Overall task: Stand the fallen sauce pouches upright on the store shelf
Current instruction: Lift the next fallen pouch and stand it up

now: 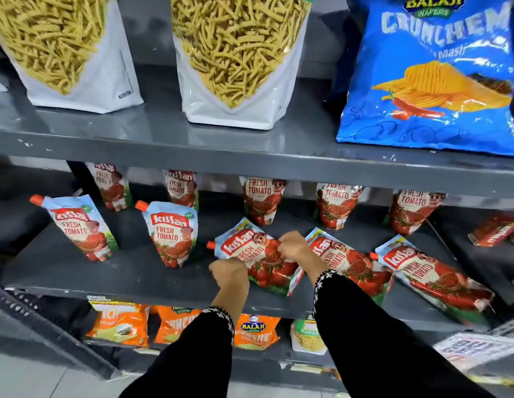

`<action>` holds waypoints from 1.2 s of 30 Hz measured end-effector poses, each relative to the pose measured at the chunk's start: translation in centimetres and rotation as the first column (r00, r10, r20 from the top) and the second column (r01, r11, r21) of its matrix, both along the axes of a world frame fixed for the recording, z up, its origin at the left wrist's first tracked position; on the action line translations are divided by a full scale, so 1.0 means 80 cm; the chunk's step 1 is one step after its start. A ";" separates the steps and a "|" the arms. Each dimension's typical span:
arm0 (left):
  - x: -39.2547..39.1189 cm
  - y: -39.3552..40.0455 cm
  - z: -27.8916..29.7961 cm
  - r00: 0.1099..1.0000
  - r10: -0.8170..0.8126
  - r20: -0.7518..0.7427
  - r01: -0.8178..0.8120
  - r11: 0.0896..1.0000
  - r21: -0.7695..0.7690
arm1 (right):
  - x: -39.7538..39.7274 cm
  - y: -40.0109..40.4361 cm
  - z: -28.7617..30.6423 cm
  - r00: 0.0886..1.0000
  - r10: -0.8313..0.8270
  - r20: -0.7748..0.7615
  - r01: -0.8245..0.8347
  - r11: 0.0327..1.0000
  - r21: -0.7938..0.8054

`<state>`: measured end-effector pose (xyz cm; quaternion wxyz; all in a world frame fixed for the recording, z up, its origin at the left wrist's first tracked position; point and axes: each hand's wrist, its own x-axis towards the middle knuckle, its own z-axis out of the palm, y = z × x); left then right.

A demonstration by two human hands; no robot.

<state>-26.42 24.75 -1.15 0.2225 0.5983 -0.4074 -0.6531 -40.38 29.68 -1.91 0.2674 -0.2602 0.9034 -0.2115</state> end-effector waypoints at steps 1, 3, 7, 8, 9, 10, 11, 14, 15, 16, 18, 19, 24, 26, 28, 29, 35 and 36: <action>0.000 0.000 0.006 1.000 -0.011 0.000 0.011 1.000 -0.020 | -0.001 0.003 0.000 0.997 -0.053 0.064 0.059 0.993 -0.103; -0.003 0.000 0.022 0.995 0.063 0.072 -0.053 0.989 -0.139 | 0.004 0.013 0.000 0.974 -0.152 0.170 0.201 0.923 -0.329; -0.008 -0.001 0.052 0.989 0.083 0.123 -0.020 0.895 -0.447 | 0.025 0.032 0.005 0.922 -0.165 0.349 0.354 0.723 -0.593; -0.008 0.000 0.058 0.987 0.091 0.130 -0.011 0.857 -0.516 | 0.029 0.033 0.002 0.919 -0.176 0.353 0.372 0.685 -0.627; -0.006 -0.002 0.060 0.987 0.084 0.134 0.008 0.822 -0.569 | 0.032 0.033 -0.004 0.917 -0.195 0.347 0.385 0.655 -0.650; -0.005 -0.003 0.059 0.988 0.063 0.145 0.037 0.798 -0.601 | 0.036 0.033 -0.012 0.919 -0.213 0.331 0.387 0.643 -0.660; -0.004 -0.004 0.057 0.985 0.047 0.163 0.064 0.790 -0.610 | 0.039 0.033 -0.020 0.918 -0.237 0.319 0.394 0.647 -0.653; 0.002 -0.007 0.046 0.982 0.001 0.189 0.110 0.813 -0.572 | 0.045 0.043 -0.026 0.914 -0.265 0.308 0.404 0.683 -0.608; 0.003 -0.006 0.042 0.984 0.001 0.181 0.099 0.833 -0.544 | 0.045 0.047 -0.022 0.915 -0.254 0.313 0.397 0.700 -0.593; 0.003 -0.003 0.038 0.987 0.008 0.160 0.076 0.856 -0.512 | 0.043 0.051 -0.018 0.919 -0.243 0.311 0.387 0.708 -0.591; 0.000 0.012 0.031 0.993 0.035 0.109 0.014 0.909 -0.416 | 0.032 0.058 -0.010 0.899 -0.275 0.341 0.433 0.677 -0.595; -0.004 0.024 0.028 0.996 0.038 0.086 -0.005 0.934 -0.357 | 0.026 0.065 -0.005 0.884 -0.301 0.357 0.464 0.656 -0.595; -0.039 0.092 0.014 0.989 -0.115 0.089 0.132 0.967 -0.216 | -0.009 0.120 0.015 0.898 -0.437 0.057 0.395 0.742 -0.541; -0.060 0.112 0.010 0.979 -0.187 0.078 0.198 0.964 -0.175 | -0.025 0.147 0.023 0.891 -0.451 -0.058 0.378 0.805 -0.458; -0.082 0.126 0.004 0.965 -0.256 0.046 0.260 0.962 -0.081 | -0.046 0.171 0.025 0.904 -0.400 -0.153 0.340 0.887 -0.312; -0.095 0.135 -0.001 0.961 -0.276 0.029 0.276 0.961 -0.026 | -0.059 0.183 0.023 0.914 -0.356 -0.194 0.312 0.923 -0.225; -0.161 0.153 -0.051 0.985 -0.162 -0.055 0.170 0.970 0.174 | -0.109 0.222 0.015 0.973 -0.168 -0.157 0.181 0.981 0.073; -0.163 0.155 -0.047 0.992 -0.117 -0.040 0.122 0.977 0.174 | -0.116 0.223 0.012 0.980 -0.146 -0.134 0.158 0.984 0.083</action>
